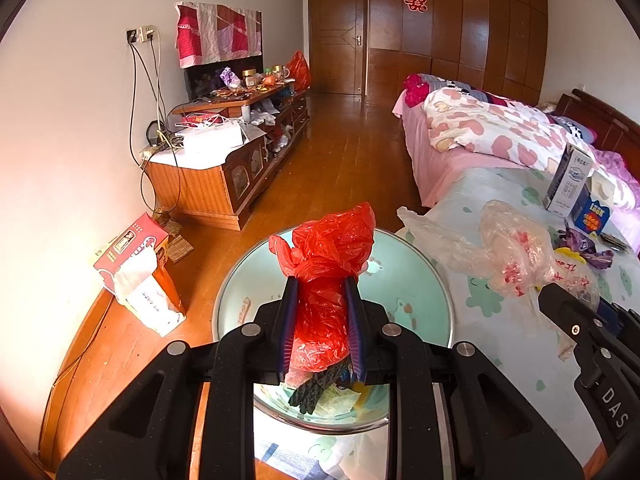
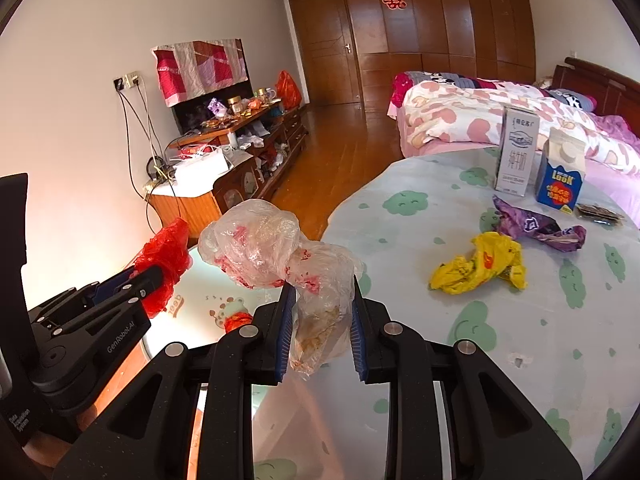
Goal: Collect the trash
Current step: 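Carry the red bag and clear bag over the blue bin with both grippers, then open the right gripper to drop the clear bag into the bin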
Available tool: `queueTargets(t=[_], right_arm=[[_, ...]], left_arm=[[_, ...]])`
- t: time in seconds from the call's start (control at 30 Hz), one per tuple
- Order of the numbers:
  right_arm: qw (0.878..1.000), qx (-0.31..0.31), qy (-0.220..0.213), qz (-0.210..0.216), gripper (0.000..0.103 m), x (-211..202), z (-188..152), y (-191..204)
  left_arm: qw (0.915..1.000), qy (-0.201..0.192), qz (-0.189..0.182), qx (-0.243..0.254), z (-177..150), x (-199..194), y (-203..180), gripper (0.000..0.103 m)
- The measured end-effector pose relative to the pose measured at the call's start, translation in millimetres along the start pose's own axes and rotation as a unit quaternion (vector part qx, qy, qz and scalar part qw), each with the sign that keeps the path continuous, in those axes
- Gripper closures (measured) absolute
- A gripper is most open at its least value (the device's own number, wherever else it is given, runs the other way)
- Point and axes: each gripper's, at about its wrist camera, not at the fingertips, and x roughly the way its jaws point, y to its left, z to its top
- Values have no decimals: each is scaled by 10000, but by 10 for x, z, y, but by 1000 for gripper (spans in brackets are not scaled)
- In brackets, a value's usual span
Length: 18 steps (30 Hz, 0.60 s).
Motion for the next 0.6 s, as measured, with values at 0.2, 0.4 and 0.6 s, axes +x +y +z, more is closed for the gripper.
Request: queueTargets(t=[0.2, 0.4, 0.6], right_arm=[[9999, -56, 124, -11, 77, 186, 28, 129], [9996, -43, 289, 17, 77, 369, 49, 233], [9986, 18, 514, 98, 77, 581, 46, 307]], left_arm=[[9999, 72, 93, -59, -3, 82, 67, 80], [9998, 109, 163, -79, -2, 154, 120, 80], [9996, 162, 206, -96, -16, 210, 149, 80]])
